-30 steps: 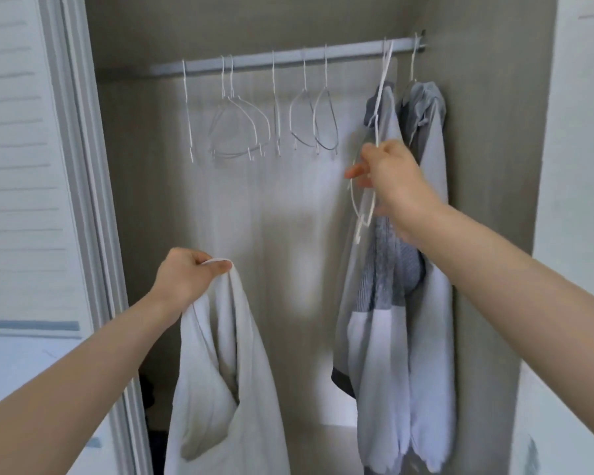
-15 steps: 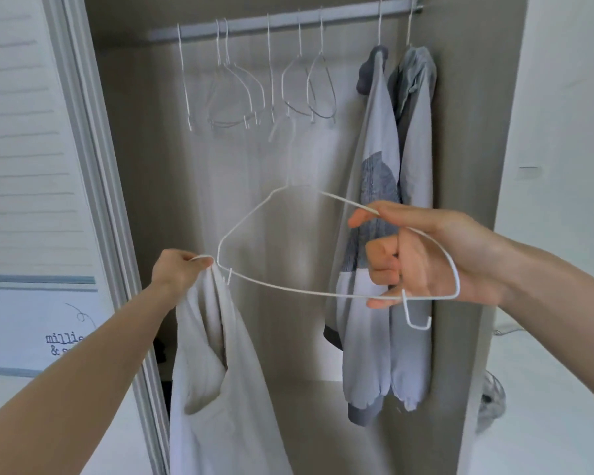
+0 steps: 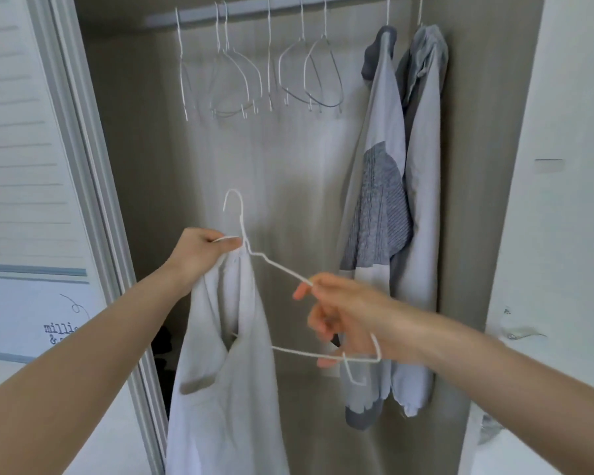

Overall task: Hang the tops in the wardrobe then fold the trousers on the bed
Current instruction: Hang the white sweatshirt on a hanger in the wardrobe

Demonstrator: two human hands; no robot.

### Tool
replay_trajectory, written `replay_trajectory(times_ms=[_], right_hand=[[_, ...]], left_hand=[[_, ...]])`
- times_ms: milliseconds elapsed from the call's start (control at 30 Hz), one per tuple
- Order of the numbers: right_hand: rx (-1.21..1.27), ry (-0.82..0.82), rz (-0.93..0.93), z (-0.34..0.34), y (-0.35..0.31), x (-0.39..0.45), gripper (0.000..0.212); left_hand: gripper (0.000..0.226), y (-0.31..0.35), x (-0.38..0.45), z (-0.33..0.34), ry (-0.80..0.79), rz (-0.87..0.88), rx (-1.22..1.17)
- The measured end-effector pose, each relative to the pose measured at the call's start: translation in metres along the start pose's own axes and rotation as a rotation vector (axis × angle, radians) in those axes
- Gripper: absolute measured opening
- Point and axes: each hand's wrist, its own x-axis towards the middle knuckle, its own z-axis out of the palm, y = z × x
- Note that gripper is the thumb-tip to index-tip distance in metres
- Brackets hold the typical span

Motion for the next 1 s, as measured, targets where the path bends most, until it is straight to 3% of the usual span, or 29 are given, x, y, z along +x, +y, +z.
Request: replay_trajectory(times_ms=[167, 333, 467, 600, 700, 767, 833, 933, 1000], right_hand=[[0.065, 0.030, -0.250, 0.005, 0.022, 0.018, 0.016], [0.264, -0.026, -0.453, -0.016, 0.020, 0.012, 0.018], [0.275, -0.043, -0.533, -0.020, 0.014, 0.003, 0.018], [0.218, -0.089, -0.482, -0.024, 0.006, -0.005, 0.024], [0.454, -0.251, -0.319, -0.039, 0.003, -0.008, 0.048], [0.714, -0.196, -0.218, -0.042, 0.005, -0.008, 0.059], [0.839, -0.053, -0.134, -0.035, 0.016, -0.003, 0.047], [0.658, -0.005, -0.106, -0.012, 0.036, 0.003, 0.042], [0.287, 0.053, -0.165, 0.009, 0.044, 0.002, 0.028]], left_hand=[[0.026, 0.043, -0.025, -0.001, -0.029, -0.019, -0.153], [0.025, 0.062, -0.038, -0.025, -0.101, 0.172, -0.157], [0.027, 0.059, -0.032, -0.040, -0.013, 0.470, 0.270], [0.042, 0.076, -0.039, -0.019, -0.056, 0.562, 0.277], [0.045, 0.080, -0.046, -0.010, -0.029, 0.515, 0.195], [0.053, 0.081, -0.047, -0.008, -0.019, 0.422, 0.033], [0.054, 0.085, -0.048, -0.007, 0.027, 0.306, -0.149], [0.044, 0.092, -0.044, -0.004, 0.121, 0.233, -0.238], [0.048, 0.096, -0.044, 0.000, 0.142, 0.243, -0.232]])
